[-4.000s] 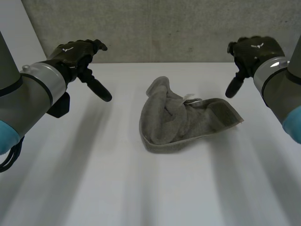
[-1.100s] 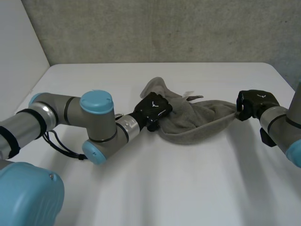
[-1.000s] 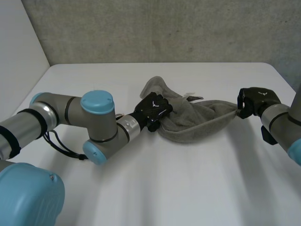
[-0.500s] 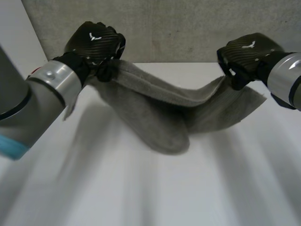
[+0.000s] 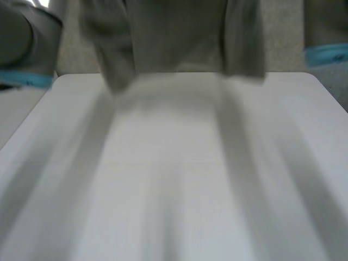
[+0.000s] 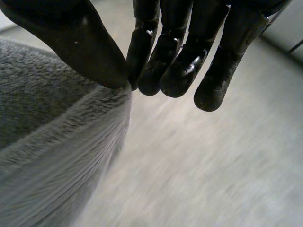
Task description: Fold the towel.
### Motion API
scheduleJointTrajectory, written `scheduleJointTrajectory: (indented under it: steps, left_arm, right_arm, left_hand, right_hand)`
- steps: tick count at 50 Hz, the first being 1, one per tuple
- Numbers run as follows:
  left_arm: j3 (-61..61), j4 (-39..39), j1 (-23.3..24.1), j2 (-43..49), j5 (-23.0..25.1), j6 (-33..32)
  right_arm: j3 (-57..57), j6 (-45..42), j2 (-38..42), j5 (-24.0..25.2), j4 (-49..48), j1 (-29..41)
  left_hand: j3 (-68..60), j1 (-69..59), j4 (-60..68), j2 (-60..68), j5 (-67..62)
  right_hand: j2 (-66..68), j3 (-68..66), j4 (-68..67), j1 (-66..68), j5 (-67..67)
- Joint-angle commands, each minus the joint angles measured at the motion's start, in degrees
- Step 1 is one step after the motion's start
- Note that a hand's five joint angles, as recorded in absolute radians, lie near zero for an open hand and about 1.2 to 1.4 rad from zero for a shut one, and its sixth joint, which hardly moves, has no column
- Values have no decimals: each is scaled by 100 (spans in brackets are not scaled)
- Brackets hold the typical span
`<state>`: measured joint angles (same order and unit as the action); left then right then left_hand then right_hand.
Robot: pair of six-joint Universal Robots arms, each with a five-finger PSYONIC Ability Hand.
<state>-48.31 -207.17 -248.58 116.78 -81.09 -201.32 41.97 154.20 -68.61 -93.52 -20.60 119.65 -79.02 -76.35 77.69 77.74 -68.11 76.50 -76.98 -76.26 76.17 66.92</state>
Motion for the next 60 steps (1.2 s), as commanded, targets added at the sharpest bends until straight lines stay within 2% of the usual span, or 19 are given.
scheduleJointTrajectory:
  steps: [1,7,9,10,12,13,15,18,24,32,42,46,47,48,50,51,52,54,60]
  left_arm:
    - [-100,-967,-42,-560,5,752]
    - [-636,-474,-349,-569,93,752]
    - [-1292,-316,-585,-586,390,761]
    - [-1295,-316,-587,-587,392,761]
    - [-2056,-245,-674,-613,873,744]
    - [-2060,-245,-674,-613,875,744]
    - [-2900,-245,-744,-622,1269,717]
    - [-3665,-298,-920,-613,1437,674]
    - [-4468,-280,-1079,-499,1447,374]
    - [-5513,-193,-1149,-490,1482,-644]
    - [-5567,-219,-1114,-771,1455,-689]
    - [-5418,-280,-1149,-763,1420,-680]
    - [-5348,-289,-1149,-719,1403,-706]
    - [-5347,-289,-1149,-719,1403,-707]
    - [-5268,-289,-1149,-649,1324,-715]
    - [-5268,-289,-1149,-648,1323,-715]
    - [-5268,-281,-1158,-622,1219,-715]
    - [-5294,-246,-1167,-631,1070,-724]
    - [-5732,-114,-1289,-1024,551,-698]
  right_arm:
    - [-566,58,92,703,1484,41]
    - [-726,32,331,818,2517,-20]
    - [-621,32,453,826,2884,-29]
    - [-620,32,454,827,2886,-29]
    - [-315,23,515,879,3113,-38]
    - [-313,23,515,879,3114,-38]
    - [334,14,489,1124,3167,-47]
    - [1063,14,506,1388,3158,-73]
    - [2113,-83,717,1521,3070,-64]
    - [3544,-390,657,1495,2693,-90]
    - [4345,-329,85,1442,2543,-363]
    - [4556,-31,23,1013,2166,-573]
    - [4626,161,23,785,2035,-661]
    - [4627,163,23,783,2033,-662]
    - [4706,478,23,468,1919,-758]
    - [4706,480,23,466,1919,-759]
    - [4749,610,58,405,1893,-785]
    - [4802,716,111,422,1875,-785]
    - [4934,805,295,510,1770,-732]
  left_hand:
    - [-98,-365,231,226,-189]
    - [-98,-365,231,226,-189]
    - [-98,-365,231,226,-189]
    - [-98,-365,231,226,-189]
    - [-98,-365,231,226,-189]
    - [-98,-365,231,226,-189]
    - [-98,-365,231,226,-189]
    - [-98,-365,231,226,-189]
    - [-98,-365,231,226,-189]
    - [-98,-365,231,226,-189]
    - [-98,-365,231,226,-189]
    - [-98,-365,231,226,-189]
    - [1082,815,-950,-954,991]
    - [1094,827,-961,-966,1003]
    - [4509,4242,-4376,-4381,4418]
    - [4526,4259,-4393,-4397,4435]
    - [5791,5524,-5659,-5663,5700]
    - [6404,6137,-6271,-6275,6313]
    - [6528,6261,-6395,-6399,6437]
  right_hand:
    - [350,-302,-374,383,308]
    - [350,-302,-374,383,308]
    - [350,-302,-374,383,308]
    - [350,-302,-374,383,308]
    - [350,-302,-374,383,308]
    - [350,-302,-374,383,308]
    - [350,-302,-374,383,308]
    - [350,-302,-374,383,308]
    - [350,-302,-374,383,308]
    - [350,-302,-374,383,308]
    - [350,-302,-374,383,308]
    - [350,-302,-374,383,308]
    - [350,-302,-374,383,308]
    - [350,-302,-374,383,308]
    - [350,-302,-374,383,308]
    - [350,-302,-374,383,308]
    - [350,-302,-374,383,308]
    - [350,-302,-374,383,308]
    - [350,-302,-374,383,308]
